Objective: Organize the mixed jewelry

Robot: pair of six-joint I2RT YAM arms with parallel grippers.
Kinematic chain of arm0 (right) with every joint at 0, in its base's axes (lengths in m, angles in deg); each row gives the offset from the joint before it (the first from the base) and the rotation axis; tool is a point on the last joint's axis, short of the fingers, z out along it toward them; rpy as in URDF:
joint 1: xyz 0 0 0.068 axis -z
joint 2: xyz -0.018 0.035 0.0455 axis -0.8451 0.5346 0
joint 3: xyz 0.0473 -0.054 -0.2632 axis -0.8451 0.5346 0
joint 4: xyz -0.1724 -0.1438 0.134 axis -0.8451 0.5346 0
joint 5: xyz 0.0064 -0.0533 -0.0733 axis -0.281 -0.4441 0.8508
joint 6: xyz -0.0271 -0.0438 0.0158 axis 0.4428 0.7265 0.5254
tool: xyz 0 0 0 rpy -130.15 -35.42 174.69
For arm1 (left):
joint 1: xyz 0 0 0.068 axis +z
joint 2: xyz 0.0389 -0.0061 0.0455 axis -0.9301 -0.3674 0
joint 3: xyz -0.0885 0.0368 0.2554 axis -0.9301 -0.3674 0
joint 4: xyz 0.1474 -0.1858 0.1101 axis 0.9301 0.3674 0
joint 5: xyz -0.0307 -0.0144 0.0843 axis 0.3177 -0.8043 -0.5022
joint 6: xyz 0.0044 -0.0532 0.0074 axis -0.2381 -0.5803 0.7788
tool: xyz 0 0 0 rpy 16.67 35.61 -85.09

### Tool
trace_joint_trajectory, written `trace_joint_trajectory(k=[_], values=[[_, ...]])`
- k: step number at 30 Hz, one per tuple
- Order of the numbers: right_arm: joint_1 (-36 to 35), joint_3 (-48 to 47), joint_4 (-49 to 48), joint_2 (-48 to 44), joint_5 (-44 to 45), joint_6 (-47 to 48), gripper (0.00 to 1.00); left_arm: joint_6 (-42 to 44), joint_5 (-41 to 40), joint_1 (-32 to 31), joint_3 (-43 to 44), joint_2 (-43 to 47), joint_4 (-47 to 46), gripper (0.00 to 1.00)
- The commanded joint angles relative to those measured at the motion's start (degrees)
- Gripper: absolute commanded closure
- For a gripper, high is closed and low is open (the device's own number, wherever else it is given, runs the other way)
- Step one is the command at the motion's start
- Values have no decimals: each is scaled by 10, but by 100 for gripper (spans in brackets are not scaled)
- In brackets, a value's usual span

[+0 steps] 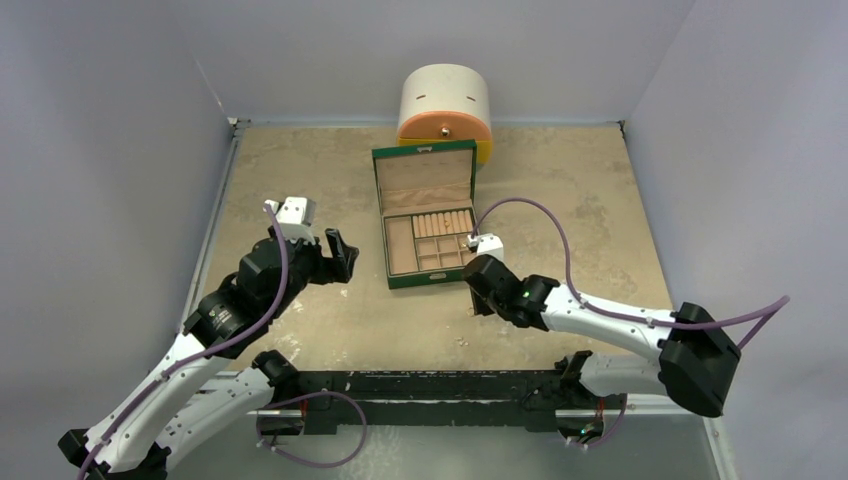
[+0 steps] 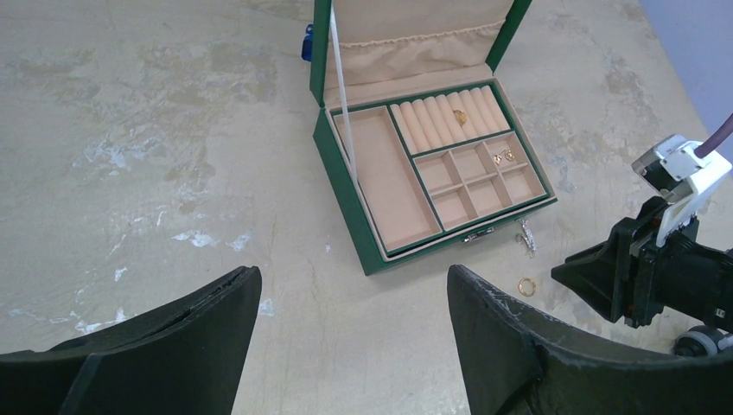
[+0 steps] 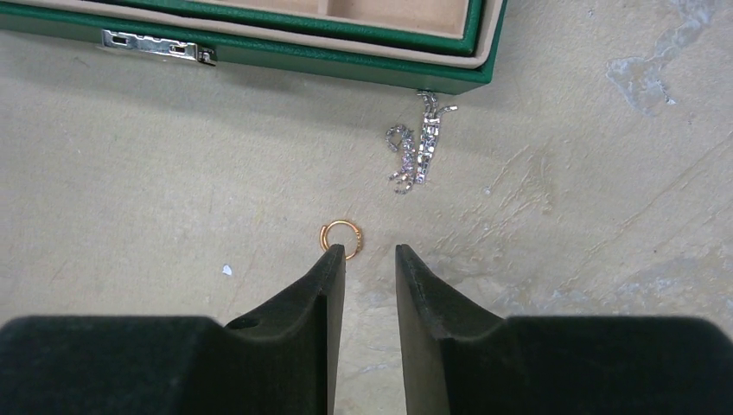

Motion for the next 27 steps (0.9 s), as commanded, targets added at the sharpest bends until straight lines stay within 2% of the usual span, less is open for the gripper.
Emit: trace_joint_trajectory(k=[1,5,10,27], values=[[-3,-18,6,-14,18,-32,69,10,5,4,2,1,-24,21],[-3,-20,11,1,24,-84,70,10,7,5,3,1,-24,21],[-3,-24,5,38,25,-123,80,11,8,5,2,1,-24,21],[-3,-9,-16,93,7,-153,84,12,9,6,2,1,-24,21]])
